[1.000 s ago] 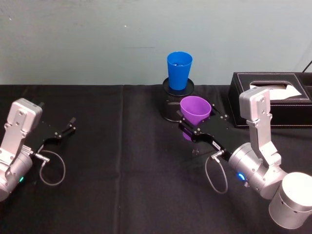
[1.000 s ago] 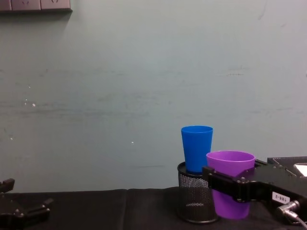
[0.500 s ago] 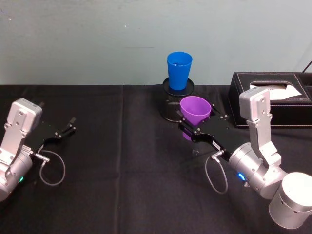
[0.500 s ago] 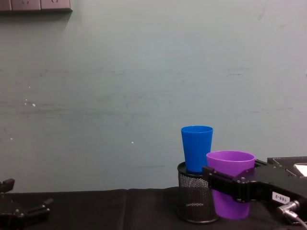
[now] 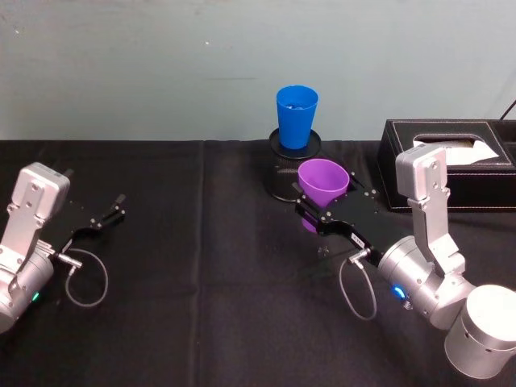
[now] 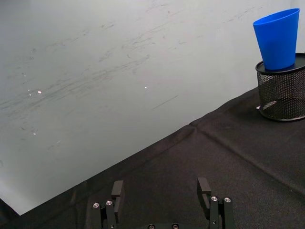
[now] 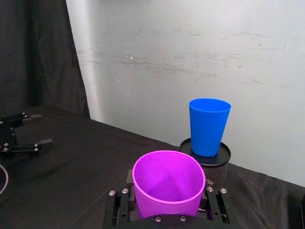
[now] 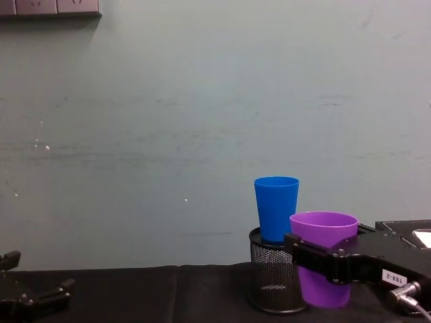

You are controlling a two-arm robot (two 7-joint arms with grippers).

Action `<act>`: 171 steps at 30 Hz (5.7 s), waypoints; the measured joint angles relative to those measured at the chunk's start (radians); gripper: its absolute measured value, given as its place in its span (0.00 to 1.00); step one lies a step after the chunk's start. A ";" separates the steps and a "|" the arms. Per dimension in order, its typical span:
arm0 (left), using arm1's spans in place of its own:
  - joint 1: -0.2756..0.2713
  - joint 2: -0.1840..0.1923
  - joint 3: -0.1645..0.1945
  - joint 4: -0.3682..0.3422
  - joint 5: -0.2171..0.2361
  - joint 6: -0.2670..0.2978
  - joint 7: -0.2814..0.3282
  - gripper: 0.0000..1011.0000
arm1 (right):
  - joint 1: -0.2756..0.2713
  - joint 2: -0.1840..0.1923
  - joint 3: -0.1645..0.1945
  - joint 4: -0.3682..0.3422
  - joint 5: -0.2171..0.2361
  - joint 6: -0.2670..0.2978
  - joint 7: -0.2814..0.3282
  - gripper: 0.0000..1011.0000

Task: Pick up one cup with a gripper and tap it against the other cup.

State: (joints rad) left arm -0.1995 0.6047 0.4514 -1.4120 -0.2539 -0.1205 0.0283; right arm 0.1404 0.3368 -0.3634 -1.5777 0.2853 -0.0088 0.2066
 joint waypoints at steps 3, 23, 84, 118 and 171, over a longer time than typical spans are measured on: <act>0.000 0.000 0.000 0.000 0.000 0.000 0.000 0.99 | 0.000 0.000 0.000 0.000 0.000 0.000 0.000 0.72; 0.000 0.000 0.000 0.000 0.000 0.000 0.000 0.99 | 0.000 0.000 0.000 0.000 0.000 0.000 0.000 0.72; 0.000 0.000 0.000 0.000 0.000 0.000 0.000 0.99 | 0.018 -0.012 0.002 0.021 -0.004 0.004 0.010 0.72; 0.000 0.000 0.000 0.000 0.000 0.000 0.000 0.99 | 0.327 -0.208 0.048 0.437 -0.071 0.003 0.055 0.72; 0.000 0.000 0.000 0.000 0.000 0.000 0.000 0.99 | 0.336 -0.218 0.057 0.447 -0.082 0.000 0.055 0.72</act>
State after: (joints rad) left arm -0.1995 0.6047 0.4514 -1.4120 -0.2539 -0.1205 0.0283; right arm 0.4762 0.1183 -0.3065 -1.1307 0.2031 -0.0083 0.2611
